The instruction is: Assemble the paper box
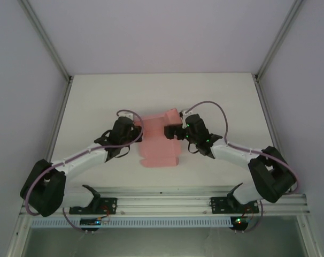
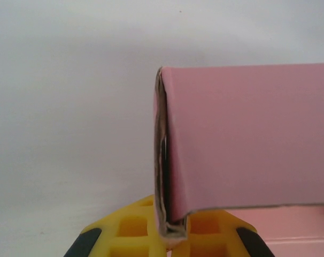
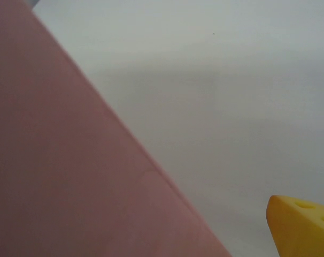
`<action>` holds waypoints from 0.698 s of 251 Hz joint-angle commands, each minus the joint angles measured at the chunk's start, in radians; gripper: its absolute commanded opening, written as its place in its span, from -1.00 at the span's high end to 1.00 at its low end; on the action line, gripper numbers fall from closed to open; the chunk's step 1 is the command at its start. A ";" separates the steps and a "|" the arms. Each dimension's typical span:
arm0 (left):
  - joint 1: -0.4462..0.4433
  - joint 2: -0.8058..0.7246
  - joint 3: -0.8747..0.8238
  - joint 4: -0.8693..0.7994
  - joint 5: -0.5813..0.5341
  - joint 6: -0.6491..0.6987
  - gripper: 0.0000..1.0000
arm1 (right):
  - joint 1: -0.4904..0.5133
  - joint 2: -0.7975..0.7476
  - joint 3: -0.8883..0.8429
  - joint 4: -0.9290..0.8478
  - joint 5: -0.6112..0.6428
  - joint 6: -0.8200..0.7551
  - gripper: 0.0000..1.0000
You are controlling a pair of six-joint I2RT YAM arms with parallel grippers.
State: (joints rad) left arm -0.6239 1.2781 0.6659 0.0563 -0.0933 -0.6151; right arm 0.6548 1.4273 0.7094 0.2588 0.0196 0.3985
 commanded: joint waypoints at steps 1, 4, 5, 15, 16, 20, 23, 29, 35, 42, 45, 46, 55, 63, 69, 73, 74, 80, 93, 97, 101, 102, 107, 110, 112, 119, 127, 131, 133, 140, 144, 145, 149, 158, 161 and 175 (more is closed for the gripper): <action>-0.008 -0.019 0.012 0.052 -0.002 -0.026 1.00 | -0.001 -0.043 -0.037 -0.026 -0.011 -0.033 -1.00; -0.006 -0.020 0.013 0.049 -0.006 -0.027 1.00 | -0.003 -0.050 -0.041 -0.021 -0.016 -0.033 -1.00; -0.006 -0.020 0.014 0.048 -0.007 -0.027 1.00 | -0.003 -0.052 -0.041 -0.020 -0.018 -0.033 -1.00; -0.005 -0.018 0.016 0.035 -0.020 -0.033 1.00 | -0.010 -0.080 -0.057 -0.014 -0.036 -0.036 -1.00; -0.004 -0.019 0.017 0.033 -0.022 -0.032 1.00 | -0.011 -0.084 -0.059 -0.013 -0.039 -0.036 -1.00; -0.005 -0.018 0.019 0.025 -0.027 -0.032 1.00 | -0.014 -0.097 -0.066 -0.012 -0.046 -0.039 -1.00; -0.003 -0.017 0.019 0.019 -0.033 -0.032 1.00 | -0.016 -0.108 -0.070 -0.013 -0.052 -0.041 -1.00; 0.000 -0.017 0.021 0.009 -0.042 -0.034 1.00 | -0.022 -0.130 -0.080 -0.015 -0.058 -0.042 -1.00; 0.002 -0.018 0.021 0.001 -0.048 -0.034 1.00 | -0.029 -0.153 -0.090 -0.019 -0.065 -0.043 -1.00; 0.003 -0.019 0.020 -0.005 -0.051 -0.032 1.00 | -0.038 -0.185 -0.104 -0.026 -0.071 -0.043 -1.00; 0.004 -0.021 0.020 -0.007 -0.052 -0.032 1.00 | -0.043 -0.198 -0.110 -0.030 -0.075 -0.042 -1.00; 0.006 -0.021 0.021 -0.008 -0.052 -0.032 1.00 | -0.044 -0.203 -0.112 -0.032 -0.076 -0.042 -1.00; 0.009 -0.025 0.018 -0.013 -0.051 -0.030 1.00 | -0.062 -0.246 -0.132 -0.044 -0.091 -0.041 -1.00; 0.012 -0.028 0.016 -0.014 -0.052 -0.029 1.00 | -0.076 -0.289 -0.150 -0.055 -0.104 -0.034 -1.00; 0.014 -0.032 0.013 -0.016 -0.052 -0.028 1.00 | -0.089 -0.322 -0.163 -0.064 -0.113 -0.032 -1.00; 0.015 -0.034 0.012 -0.016 -0.052 -0.027 1.00 | -0.098 -0.343 -0.172 -0.069 -0.122 -0.032 -1.00; 0.016 -0.034 0.011 -0.016 -0.052 -0.027 1.00 | -0.099 -0.348 -0.175 -0.071 -0.124 -0.032 -1.00; 0.018 -0.037 0.009 -0.017 -0.052 -0.025 1.00 | -0.110 -0.382 -0.188 -0.080 -0.137 -0.033 -1.00; 0.023 -0.043 0.005 -0.020 -0.049 -0.017 1.00 | -0.132 -0.456 -0.214 -0.091 -0.151 -0.030 -1.00; 0.023 -0.046 0.004 -0.021 -0.046 -0.011 1.00 | -0.139 -0.480 -0.221 -0.099 -0.152 -0.030 -1.00; 0.025 -0.047 0.005 -0.021 -0.041 -0.004 1.00 | -0.148 -0.502 -0.227 -0.107 -0.154 -0.028 -0.99; 0.025 -0.047 0.004 -0.022 -0.040 -0.002 1.00 | -0.149 -0.507 -0.228 -0.108 -0.155 -0.028 -0.99; 0.026 -0.049 0.004 -0.025 -0.036 0.006 1.00 | -0.159 -0.534 -0.237 -0.117 -0.156 -0.026 -0.99; 0.026 -0.050 0.005 -0.028 -0.034 0.011 1.00 | -0.165 -0.549 -0.240 -0.123 -0.156 -0.025 -1.00; 0.027 -0.050 0.005 -0.029 -0.033 0.014 1.00 | -0.170 -0.560 -0.242 -0.126 -0.156 -0.022 -1.00; 0.026 -0.052 0.005 -0.034 -0.028 0.026 1.00 | -0.187 -0.593 -0.249 -0.138 -0.154 -0.015 -0.99; 0.026 -0.056 0.004 -0.036 -0.015 0.046 1.00 | -0.211 -0.624 -0.254 -0.155 -0.147 0.007 -1.00; 0.026 -0.056 0.005 -0.036 -0.007 0.056 1.00 | -0.223 -0.637 -0.256 -0.164 -0.143 0.015 -1.00; 0.026 -0.057 0.004 -0.037 -0.004 0.060 1.00 | -0.229 -0.642 -0.256 -0.168 -0.141 0.021 -0.99; 0.027 -0.059 0.003 -0.039 0.005 0.071 1.00 | -0.254 -0.658 -0.259 -0.184 -0.137 0.044 -0.99; 0.026 -0.060 0.003 -0.039 0.012 0.079 1.00 | -0.269 -0.665 -0.258 -0.193 -0.136 0.062 -1.00; 0.026 -0.060 0.003 -0.039 0.013 0.081 1.00 | -0.273 -0.666 -0.258 -0.195 -0.136 0.066 -1.00; 0.026 -0.061 0.002 -0.039 0.021 0.090 1.00 | -0.288 -0.669 -0.258 -0.202 -0.142 0.082 -1.00; 0.026 -0.063 0.000 -0.039 0.037 0.106 1.00 | -0.323 -0.670 -0.258 -0.209 -0.168 0.112 -1.00; 0.026 -0.065 0.000 -0.040 0.042 0.109 1.00 | -0.336 -0.668 -0.258 -0.210 -0.179 0.120 -0.99; 0.027 -0.067 0.000 -0.039 0.069 0.132 1.00 | -0.389 -0.650 -0.258 -0.197 -0.236 0.159 -0.99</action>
State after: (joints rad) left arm -0.6018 1.2419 0.6643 0.0223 -0.0925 -0.5583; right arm 0.3496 0.7631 0.4625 0.1173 -0.1299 0.4480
